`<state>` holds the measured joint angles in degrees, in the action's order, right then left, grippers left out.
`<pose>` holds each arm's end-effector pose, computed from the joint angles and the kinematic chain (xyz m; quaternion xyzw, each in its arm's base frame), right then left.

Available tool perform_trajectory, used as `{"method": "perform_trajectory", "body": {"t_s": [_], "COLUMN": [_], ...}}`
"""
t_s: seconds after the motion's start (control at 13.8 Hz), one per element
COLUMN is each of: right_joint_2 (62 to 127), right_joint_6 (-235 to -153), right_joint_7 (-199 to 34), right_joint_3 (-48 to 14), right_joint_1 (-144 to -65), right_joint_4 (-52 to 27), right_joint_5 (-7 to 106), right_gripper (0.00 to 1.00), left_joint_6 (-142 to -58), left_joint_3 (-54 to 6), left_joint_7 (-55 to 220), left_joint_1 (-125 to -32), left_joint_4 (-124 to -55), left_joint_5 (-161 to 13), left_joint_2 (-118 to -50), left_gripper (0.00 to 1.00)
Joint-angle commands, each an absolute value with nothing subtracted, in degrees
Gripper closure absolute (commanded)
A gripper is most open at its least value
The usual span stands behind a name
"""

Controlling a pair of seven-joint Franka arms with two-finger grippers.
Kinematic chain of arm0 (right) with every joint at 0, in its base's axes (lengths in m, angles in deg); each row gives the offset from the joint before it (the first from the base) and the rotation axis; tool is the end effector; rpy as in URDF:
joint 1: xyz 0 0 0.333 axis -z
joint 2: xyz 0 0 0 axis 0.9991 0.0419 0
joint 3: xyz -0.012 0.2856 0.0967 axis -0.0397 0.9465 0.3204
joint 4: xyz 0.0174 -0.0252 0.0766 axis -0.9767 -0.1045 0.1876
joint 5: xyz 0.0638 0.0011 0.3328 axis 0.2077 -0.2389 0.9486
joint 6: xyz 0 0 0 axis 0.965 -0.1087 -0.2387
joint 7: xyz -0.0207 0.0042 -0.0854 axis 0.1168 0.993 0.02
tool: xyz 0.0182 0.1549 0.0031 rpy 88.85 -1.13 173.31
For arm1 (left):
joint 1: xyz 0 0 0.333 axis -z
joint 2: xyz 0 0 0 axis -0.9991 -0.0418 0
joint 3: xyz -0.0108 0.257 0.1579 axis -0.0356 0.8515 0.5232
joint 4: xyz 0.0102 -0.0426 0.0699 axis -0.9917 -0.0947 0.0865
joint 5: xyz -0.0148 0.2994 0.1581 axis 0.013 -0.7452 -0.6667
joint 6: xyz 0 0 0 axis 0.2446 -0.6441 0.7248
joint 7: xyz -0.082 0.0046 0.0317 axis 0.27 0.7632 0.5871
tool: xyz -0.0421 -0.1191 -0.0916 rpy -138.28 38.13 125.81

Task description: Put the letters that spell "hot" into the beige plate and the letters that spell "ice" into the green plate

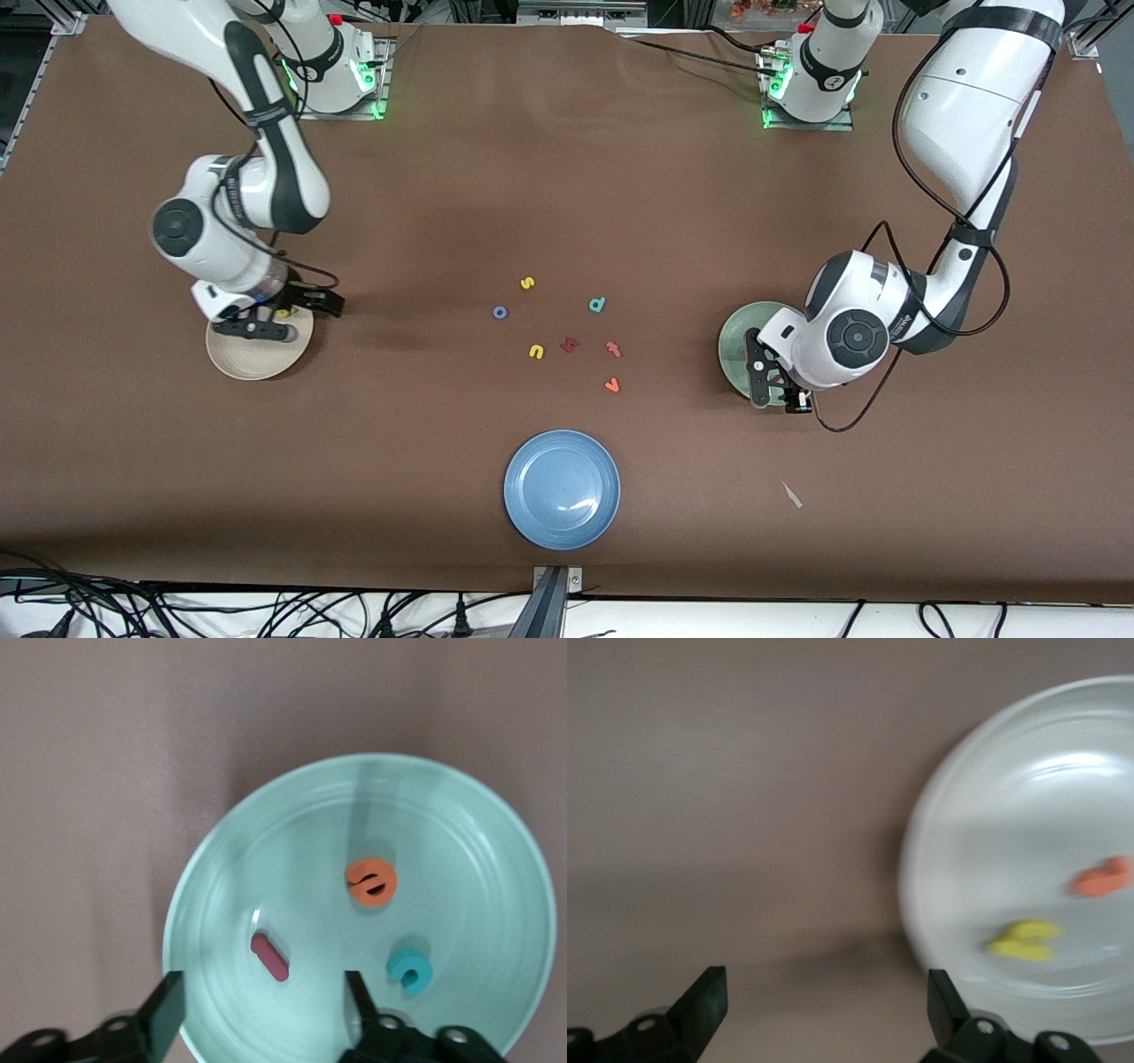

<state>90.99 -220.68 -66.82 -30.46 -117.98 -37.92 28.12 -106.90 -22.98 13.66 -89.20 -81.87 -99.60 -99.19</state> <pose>0.5154 0.1083 0.2247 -0.9955 0.0906 0.0061 0.0274 0.6104 -0.1297 0.1909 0.7369 -0.6732 -0.0602 0.0099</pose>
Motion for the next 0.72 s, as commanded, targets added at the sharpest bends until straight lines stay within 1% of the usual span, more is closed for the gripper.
{"method": "perform_trajectory", "body": {"t_s": [0.0,0.14,0.29,0.43,0.51,0.65], "right_joint_2": [94.1,97.2,100.0,102.1,102.9,103.6], "right_joint_6": [-219.3,-219.4,-219.9,-222.1,-224.1,-224.8], "right_joint_7": [-53.6,-45.4,-40.4,-36.6,-35.1,-33.6], "right_joint_3": [-25.4,-24.8,-24.9,-24.8,-24.8,-24.8], "right_joint_1": [-119.1,-122.2,-125.5,-128.3,-129.7,-132.0], "right_joint_4": [-31.4,-27.5,-25.4,-24.9,-24.9,-24.8], "right_joint_5": [29.0,29.0,29.0,29.0,29.0,29.0], "right_gripper": [0.0,0.0,0.0,0.0,0.0,0.0], "left_joint_6": [-100.6,-95.6,-91.8,-90.4,-88.8,-84.3], "left_joint_3": [-23.7,-23.7,-23.7,-23.7,-23.7,-23.6], "left_joint_7": [13.1,14.1,19.5,25.0,27.3,32.5], "left_joint_1": [-89.5,-89.0,-89.5,-89.7,-89.7,-89.9], "left_joint_4": [-79.8,-78.1,-77.7,-77.7,-77.6,-75.7], "left_joint_5": [-94.0,-90.0,-86.9,-85.4,-85.3,-83.4], "left_joint_2": [-96.7,-94.6,-92.9,-91.1,-90.1,-89.7], "left_gripper": [0.0,0.0,0.0,0.0,0.0,0.0]}}
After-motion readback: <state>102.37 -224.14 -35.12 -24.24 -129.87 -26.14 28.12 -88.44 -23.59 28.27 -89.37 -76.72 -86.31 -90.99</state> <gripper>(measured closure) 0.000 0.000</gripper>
